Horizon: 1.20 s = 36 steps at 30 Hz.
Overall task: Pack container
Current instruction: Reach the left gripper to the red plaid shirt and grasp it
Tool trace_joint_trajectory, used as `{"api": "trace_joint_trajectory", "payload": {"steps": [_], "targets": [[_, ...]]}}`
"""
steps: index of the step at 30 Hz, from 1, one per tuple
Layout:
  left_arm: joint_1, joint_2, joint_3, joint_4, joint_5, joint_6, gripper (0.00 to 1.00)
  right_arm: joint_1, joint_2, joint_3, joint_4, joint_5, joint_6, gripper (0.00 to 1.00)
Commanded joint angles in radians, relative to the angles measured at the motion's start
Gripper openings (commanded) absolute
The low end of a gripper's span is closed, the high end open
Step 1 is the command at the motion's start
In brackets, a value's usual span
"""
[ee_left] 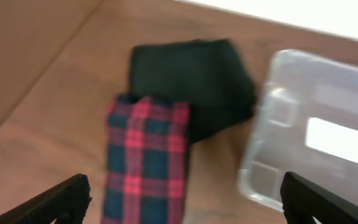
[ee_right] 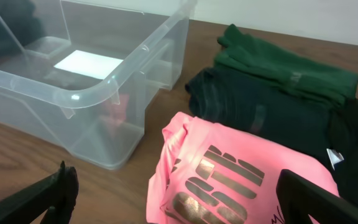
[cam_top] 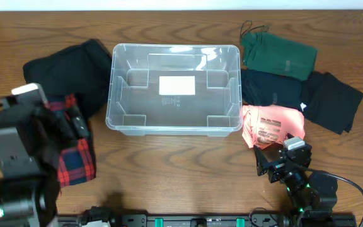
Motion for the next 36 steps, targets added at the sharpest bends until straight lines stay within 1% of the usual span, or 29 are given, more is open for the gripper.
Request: {"api": "trace_joint_trajectory", "payload": {"steps": [1,7,10,13,14,15,18,20,21,25,28,33,36], "targets": [[0.092,0.063,0.016,-0.026,-0.060,-0.043,0.98,-0.005,-0.005,-0.003,0.000,-0.005,-0.010,0.99],[0.319,0.153,0.015,-0.035,-0.059,-0.157,0.98,-0.005,-0.005,-0.003,0.000,-0.005,-0.010,0.99],[0.418,0.196,0.015,-0.002,-0.060,-0.155,0.99,-0.005,-0.005,-0.003,0.000,-0.005,-0.010,0.99],[0.506,0.261,0.015,0.064,-0.058,-0.125,0.99,-0.005,-0.005,-0.003,0.000,-0.005,-0.010,0.99],[0.525,0.286,0.015,0.083,-0.039,-0.095,0.98,-0.005,-0.005,-0.003,-0.001,-0.005,-0.010,0.99],[0.540,0.312,0.015,0.100,0.016,-0.028,0.98,-0.005,-0.005,-0.003,-0.001,-0.005,-0.010,0.99],[0.578,0.415,0.015,0.121,0.254,0.179,0.98,-0.005,-0.005,-0.003,-0.001,-0.005,-0.010,0.99],[0.592,0.484,0.015,0.122,0.366,0.291,0.98,-0.005,-0.005,-0.003,-0.001,-0.005,-0.010,0.99],[0.599,0.513,0.015,0.121,0.391,0.322,0.98,-0.005,-0.005,-0.003,-0.001,-0.005,-0.010,0.99],[0.646,0.647,0.015,0.121,0.425,0.373,0.98,-0.005,-0.005,-0.003,0.000,-0.005,-0.010,0.99],[0.697,0.719,0.015,0.125,0.484,0.411,0.98,-0.005,-0.005,-0.003,-0.001,-0.005,-0.010,0.99],[0.797,0.818,0.015,0.127,0.676,0.495,0.98,-0.005,-0.005,-0.003,0.000,-0.005,-0.010,0.99],[0.840,0.886,0.015,0.118,0.816,0.562,0.98,-0.005,-0.005,-0.003,-0.001,-0.005,-0.010,0.99]]}}
